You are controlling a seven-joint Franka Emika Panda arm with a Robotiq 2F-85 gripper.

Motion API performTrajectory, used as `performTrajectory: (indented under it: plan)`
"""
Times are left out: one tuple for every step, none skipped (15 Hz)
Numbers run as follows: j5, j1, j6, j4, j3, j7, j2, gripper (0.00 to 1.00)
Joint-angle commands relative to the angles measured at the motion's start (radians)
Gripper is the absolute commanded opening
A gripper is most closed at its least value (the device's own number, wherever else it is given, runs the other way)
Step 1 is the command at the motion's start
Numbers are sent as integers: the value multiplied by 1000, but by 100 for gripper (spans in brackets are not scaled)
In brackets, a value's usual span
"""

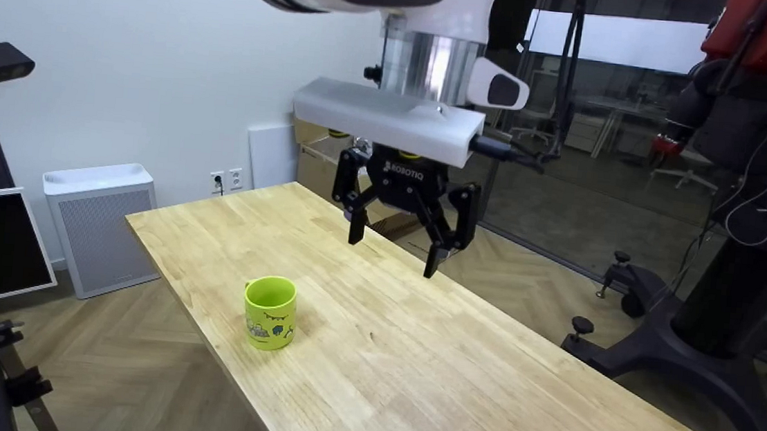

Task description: Move the mug cup to the right

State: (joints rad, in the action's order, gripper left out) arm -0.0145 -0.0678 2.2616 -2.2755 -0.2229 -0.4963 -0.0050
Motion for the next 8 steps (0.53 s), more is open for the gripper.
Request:
performTrajectory:
  plan:
    - [-9,-29,-2,11,36,8,19,100]
    - [-10,-30,-2,18,39,9,30,100]
    - [-11,-31,-3,22,39,9,33,100]
    - [-60,-23,12,19,49,56,36,100]
    - [-105,-19,28,13,59,95,41,100]
    - [-157,-10,54,6,72,140,49,100]
    - [-202,-4,74,1,84,180,57,100]
    - [-245,2,94,-4,98,223,67,100]
